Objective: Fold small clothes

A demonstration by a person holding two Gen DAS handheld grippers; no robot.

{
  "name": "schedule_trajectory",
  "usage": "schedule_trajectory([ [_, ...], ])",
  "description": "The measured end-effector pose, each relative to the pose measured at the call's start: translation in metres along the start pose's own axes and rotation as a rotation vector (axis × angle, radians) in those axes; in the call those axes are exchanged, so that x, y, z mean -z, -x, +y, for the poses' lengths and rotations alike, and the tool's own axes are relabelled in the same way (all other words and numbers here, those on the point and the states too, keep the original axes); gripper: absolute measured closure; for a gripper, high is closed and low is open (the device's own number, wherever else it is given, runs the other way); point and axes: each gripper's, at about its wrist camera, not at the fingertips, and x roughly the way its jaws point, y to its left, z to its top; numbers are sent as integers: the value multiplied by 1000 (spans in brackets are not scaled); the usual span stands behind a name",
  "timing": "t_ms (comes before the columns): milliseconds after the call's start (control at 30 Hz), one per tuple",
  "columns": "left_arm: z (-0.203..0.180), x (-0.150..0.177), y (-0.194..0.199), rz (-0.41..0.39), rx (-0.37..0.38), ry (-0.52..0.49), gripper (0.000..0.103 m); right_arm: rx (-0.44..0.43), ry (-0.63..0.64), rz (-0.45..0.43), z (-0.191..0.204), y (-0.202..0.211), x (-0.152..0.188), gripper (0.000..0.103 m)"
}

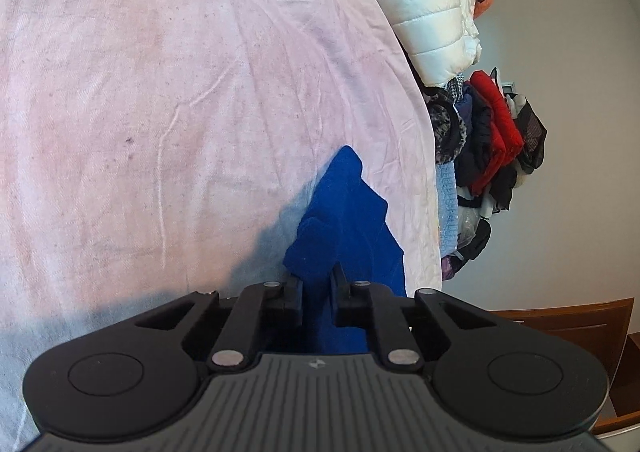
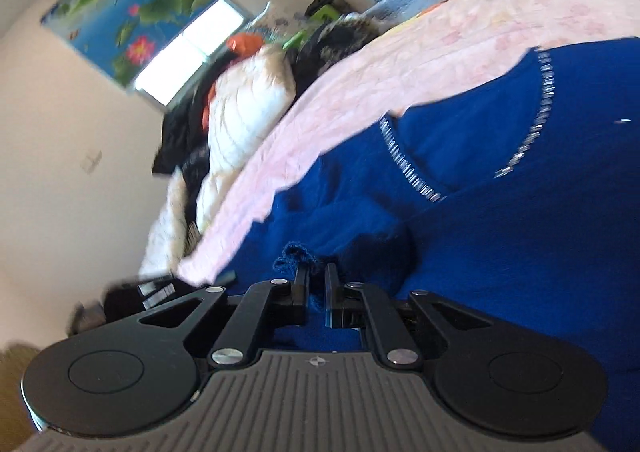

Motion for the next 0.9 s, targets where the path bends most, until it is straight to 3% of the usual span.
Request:
schedule_trajectory([
  [133, 3, -5, 5, -18, -10, -10, 92, 1, -183, -125, -45, 50, -18, 92],
  [200, 7, -6, 4, -13, -18, 3, 92, 75, -256, -148, -68, 67, -22, 72],
  [267, 11, -5, 3, -14, -24, 6, 92, 136, -296, -182, -82, 79, -22, 43],
  [300, 11, -5, 3, -16, -26, 6, 92, 142, -297, -190, -84, 82, -21, 34],
  [500, 13, -4, 4, -13, -31, 10, 92, 70, -279, -107, -72, 63, -26, 35],
  [667, 11, -6, 4, -4, -31, 4, 92, -148, -490, -35, -71, 41, -35, 35],
  [733, 12, -6, 2, -3, -32, 5, 92, -232, -612, -23, -76, 31, -37, 30],
  [800, 13, -5, 1, 0, -33, 10, 92, -254, -711, 1, -82, 20, -41, 27],
  [900, 13, -3, 0, 6, -31, 8, 92, -214, -782, 65, -90, 7, -40, 26],
])
